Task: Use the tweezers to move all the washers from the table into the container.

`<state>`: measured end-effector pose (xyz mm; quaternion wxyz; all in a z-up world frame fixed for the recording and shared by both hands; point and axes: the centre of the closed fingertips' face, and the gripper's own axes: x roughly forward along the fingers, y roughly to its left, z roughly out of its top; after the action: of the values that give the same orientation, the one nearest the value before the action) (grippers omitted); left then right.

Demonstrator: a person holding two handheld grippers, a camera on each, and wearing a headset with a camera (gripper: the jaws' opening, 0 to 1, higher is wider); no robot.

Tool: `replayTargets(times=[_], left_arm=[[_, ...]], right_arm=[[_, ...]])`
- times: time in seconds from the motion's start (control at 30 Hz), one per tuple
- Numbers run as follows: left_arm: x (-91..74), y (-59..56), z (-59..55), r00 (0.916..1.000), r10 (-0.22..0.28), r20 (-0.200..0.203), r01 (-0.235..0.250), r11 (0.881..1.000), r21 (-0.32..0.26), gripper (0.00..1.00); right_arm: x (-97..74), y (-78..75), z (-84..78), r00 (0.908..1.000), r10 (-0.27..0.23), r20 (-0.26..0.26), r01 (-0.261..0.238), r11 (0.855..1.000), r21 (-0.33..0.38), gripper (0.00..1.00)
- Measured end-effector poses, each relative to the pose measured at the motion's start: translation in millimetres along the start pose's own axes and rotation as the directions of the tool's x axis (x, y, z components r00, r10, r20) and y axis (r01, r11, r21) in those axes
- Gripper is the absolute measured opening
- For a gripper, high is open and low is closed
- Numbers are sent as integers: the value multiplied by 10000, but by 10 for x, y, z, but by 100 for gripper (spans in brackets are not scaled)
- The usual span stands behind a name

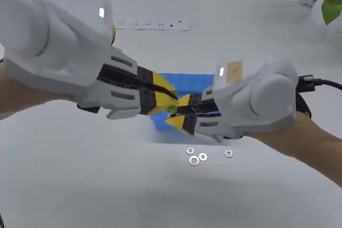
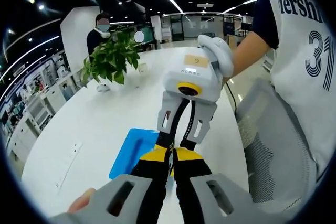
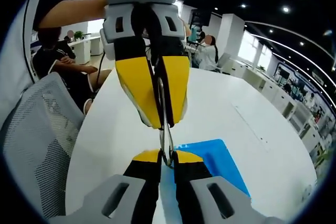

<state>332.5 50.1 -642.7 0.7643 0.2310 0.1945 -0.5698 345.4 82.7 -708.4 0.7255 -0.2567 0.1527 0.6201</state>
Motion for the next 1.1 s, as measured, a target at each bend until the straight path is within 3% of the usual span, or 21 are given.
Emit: replayTargets(times=[0.2,0.27,0.37,0.9,1.1], left_arm=[[40,158,117,9997,178,155,-182,9996,212,7],[72,285,102,9996,219,189,-225,9994,281,7],[124,377,75,9993,258,268,-270,9987,434,7],[423,643,-333,10000,9,-14,-10,9991,-416,7],[509,692,-424,10000,-7,15,8,9979,-644,7]], right_arm=[[-33,-233,30,9990,-443,59,443,9990,-90,10],[-31,-310,12,9986,-537,30,537,9985,-82,10],[-11,-411,-43,9979,-641,-14,641,9979,18,10],[286,-539,-408,9990,-190,-405,218,9974,691,10],[360,-584,-503,9987,-119,-487,163,9956,919,10]])
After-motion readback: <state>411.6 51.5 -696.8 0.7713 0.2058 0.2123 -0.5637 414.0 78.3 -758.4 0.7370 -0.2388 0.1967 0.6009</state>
